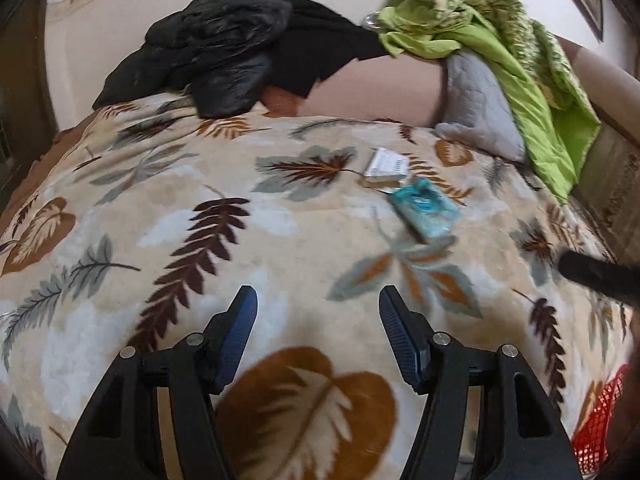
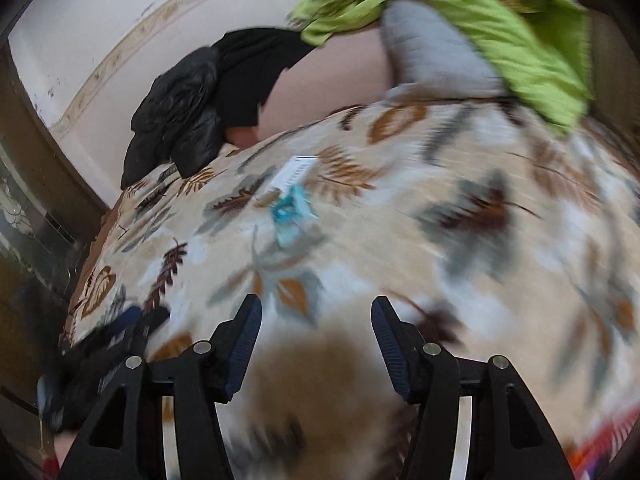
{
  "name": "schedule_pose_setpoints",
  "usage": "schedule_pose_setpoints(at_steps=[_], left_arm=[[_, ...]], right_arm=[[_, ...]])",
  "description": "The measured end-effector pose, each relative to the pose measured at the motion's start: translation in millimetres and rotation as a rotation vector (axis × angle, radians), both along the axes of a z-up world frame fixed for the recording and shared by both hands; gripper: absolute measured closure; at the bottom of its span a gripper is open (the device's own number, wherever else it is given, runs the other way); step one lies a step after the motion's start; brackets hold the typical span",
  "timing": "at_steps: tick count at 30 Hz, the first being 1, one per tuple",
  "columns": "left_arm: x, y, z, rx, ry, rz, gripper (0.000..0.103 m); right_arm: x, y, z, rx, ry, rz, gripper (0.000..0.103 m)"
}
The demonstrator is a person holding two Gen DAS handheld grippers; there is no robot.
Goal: Collect trash
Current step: 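Move both open tools back over the remaining trash on the bed, then grasp the white medicine box with the left tool while the right tool grasps the teal cartoon packet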
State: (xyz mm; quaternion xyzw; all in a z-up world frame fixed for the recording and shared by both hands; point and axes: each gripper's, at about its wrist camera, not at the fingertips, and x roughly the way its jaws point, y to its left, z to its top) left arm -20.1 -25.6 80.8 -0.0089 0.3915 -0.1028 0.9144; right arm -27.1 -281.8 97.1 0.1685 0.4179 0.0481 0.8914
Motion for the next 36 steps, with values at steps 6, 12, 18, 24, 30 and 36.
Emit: schedule_pose_setpoints(at_steps=[6,12,18,24,30,36], left_arm=[[19.5,5.2,-8.0,-0.026,0.040,-0.006,0.041],[36.9,6.1,-6.4,-0.047,0.030,-0.009,0.041],[70.8,-4.7,-1.3,-0.113,0.053,-0.042,0.041],[122.3,-58.1,5.6,-0.082,0.054,-0.136,0.036],[179.4,-121.8,-7.0,0.093,0.088,-0.212,0.030],[219.7,-153.9,-33.4,0.187,0.128,-0.218,0.030]], right_arm=[[101.7,3.8,-36.0,0.011,0.045,-0.041,0.042],[133.3,14.3,-66.9,-0.001,0.120,-0.034,0.070],[83.4,11.6,-29.9,0.059,0.032,-0.064,0.090],[-5.1,9.4,-3.7,0.097,-0.006,-0.131,0.090],[-31.0,2.0,-15.2,0.147,-0.019,-0.163,0.090],[-20.9,-6.6,-25.2,0.170,0.004,-0.166,0.090]])
